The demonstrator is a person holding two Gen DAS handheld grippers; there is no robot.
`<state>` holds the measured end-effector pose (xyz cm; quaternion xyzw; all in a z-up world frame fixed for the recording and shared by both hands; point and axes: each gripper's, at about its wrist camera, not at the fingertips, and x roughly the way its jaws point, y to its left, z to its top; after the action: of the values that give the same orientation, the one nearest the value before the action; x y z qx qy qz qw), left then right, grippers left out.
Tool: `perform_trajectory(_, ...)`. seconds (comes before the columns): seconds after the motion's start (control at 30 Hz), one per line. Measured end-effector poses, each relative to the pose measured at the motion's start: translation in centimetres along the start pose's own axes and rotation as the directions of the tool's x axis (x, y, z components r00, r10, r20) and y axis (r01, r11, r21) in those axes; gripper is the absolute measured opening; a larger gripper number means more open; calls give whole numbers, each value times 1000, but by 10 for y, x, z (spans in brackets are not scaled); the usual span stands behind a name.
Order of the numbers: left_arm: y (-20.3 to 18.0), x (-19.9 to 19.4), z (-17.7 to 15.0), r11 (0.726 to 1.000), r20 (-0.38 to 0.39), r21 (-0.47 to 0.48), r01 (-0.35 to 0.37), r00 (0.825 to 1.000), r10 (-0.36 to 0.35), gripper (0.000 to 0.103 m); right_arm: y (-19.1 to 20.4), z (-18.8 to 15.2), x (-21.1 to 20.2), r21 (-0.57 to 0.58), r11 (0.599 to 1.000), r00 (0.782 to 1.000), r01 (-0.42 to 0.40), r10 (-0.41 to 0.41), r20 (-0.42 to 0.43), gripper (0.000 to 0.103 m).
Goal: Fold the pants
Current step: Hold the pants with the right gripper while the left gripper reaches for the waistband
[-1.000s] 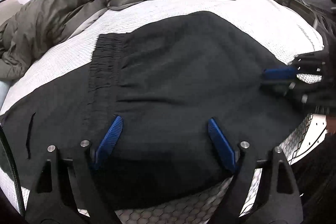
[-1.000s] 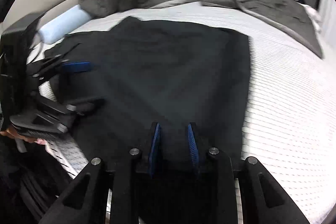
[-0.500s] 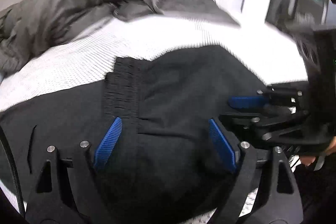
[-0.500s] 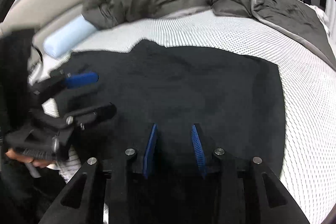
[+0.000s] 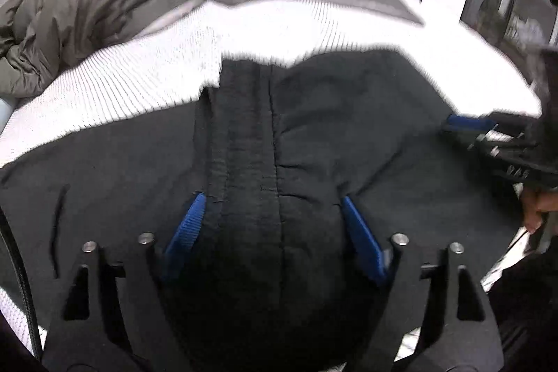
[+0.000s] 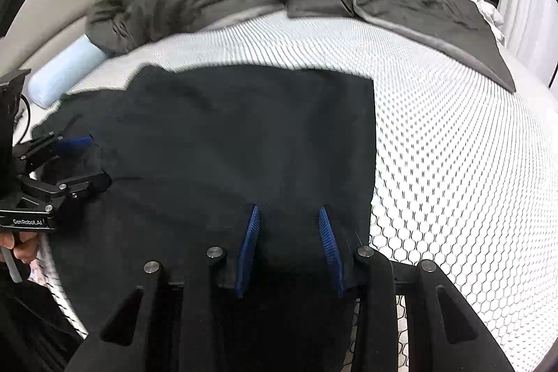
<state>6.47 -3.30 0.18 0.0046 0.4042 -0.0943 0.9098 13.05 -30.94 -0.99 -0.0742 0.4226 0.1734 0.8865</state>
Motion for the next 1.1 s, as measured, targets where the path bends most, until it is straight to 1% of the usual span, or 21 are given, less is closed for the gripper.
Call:
perform_trajectory(0.07,-1,-17,14,1000,70,-6,28,997,-27,77,4,9,-13,5,998,997,-65,65,29,40)
perform_trajectory(0.13,-10,-14,27,999,63,15,39,997,-40,77,17,24,-13,-23,994,994,-104,105,27,44)
perform_trajectory(0.17,-16,-5,34,998,36,34,45,998,-46,76,23,31,-9,-43,991,992,-123,124,13,44)
perform_trajectory(0.23,-26,17,48,997,-50,66,32,998,-29,70,40,44,7,-95,984,988,-151,148,-38,44)
perform_trajectory(0.27,-30,22,51,997,-61,71,24,998,-20,70,45,47,17,-106,984,988,-146,140,-65,44)
perform_trajectory(0.37,-29,41,47,989,-120,141,-43,991,60,70,59,48,39,-127,982,984,-141,124,-129,44)
perform_trajectory(0.4,-22,44,40,988,-138,141,-58,987,77,70,62,46,45,-139,982,984,-129,110,-138,44)
perform_trajectory(0.47,-4,43,24,997,-148,74,0,989,12,74,64,42,43,-155,980,985,-126,106,-134,44)
perform_trajectory(0.53,11,32,12,999,-136,11,34,990,-32,82,60,37,38,-168,979,987,-116,95,-130,45)
perform_trajectory(0.57,17,25,8,999,-126,-3,52,991,-52,83,55,35,36,-176,980,989,-97,76,-126,45)
perform_trajectory(0.6,22,17,4,999,-113,-14,50,992,-51,83,51,33,34,-182,980,991,-81,60,-122,45)
perform_trajectory(0.63,28,11,2,1000,-105,-22,20,994,-22,83,50,30,31,-181,981,992,-71,50,-119,45)
perform_trajectory(0.67,34,4,-1,999,-90,-48,-1,996,-3,83,44,28,31,-175,983,992,-58,37,-118,45)
perform_trajectory(0.77,55,-21,1,988,-10,-151,-14,1000,12,82,28,26,29,-149,989,994,-22,5,-113,45)
perform_trajectory(0.83,52,-37,7,985,66,-168,26,998,-15,81,22,25,24,-108,994,994,-34,22,-105,45)
perform_trajectory(0.87,40,-42,12,989,99,-135,65,994,-51,81,17,29,20,-88,995,995,-51,43,-89,45)
perform_trajectory(0.9,29,-42,16,992,109,-98,82,991,-72,81,17,29,14,-78,995,996,-62,57,-70,45)
perform_trajectory(0.97,-7,-33,25,995,84,25,101,991,-103,80,19,38,6,-67,996,999,-51,50,-17,45)
perform_trajectory(1.0,-29,-22,30,988,51,103,112,992,-117,76,21,41,2,-67,997,999,-35,35,5,45)
perform_trajectory(1.07,-61,8,37,967,-24,211,141,990,-139,59,23,49,1,-70,997,999,-34,36,27,45)
perform_trajectory(1.1,-69,20,37,964,-59,218,150,988,-140,49,24,52,3,-66,997,999,-46,47,21,45)
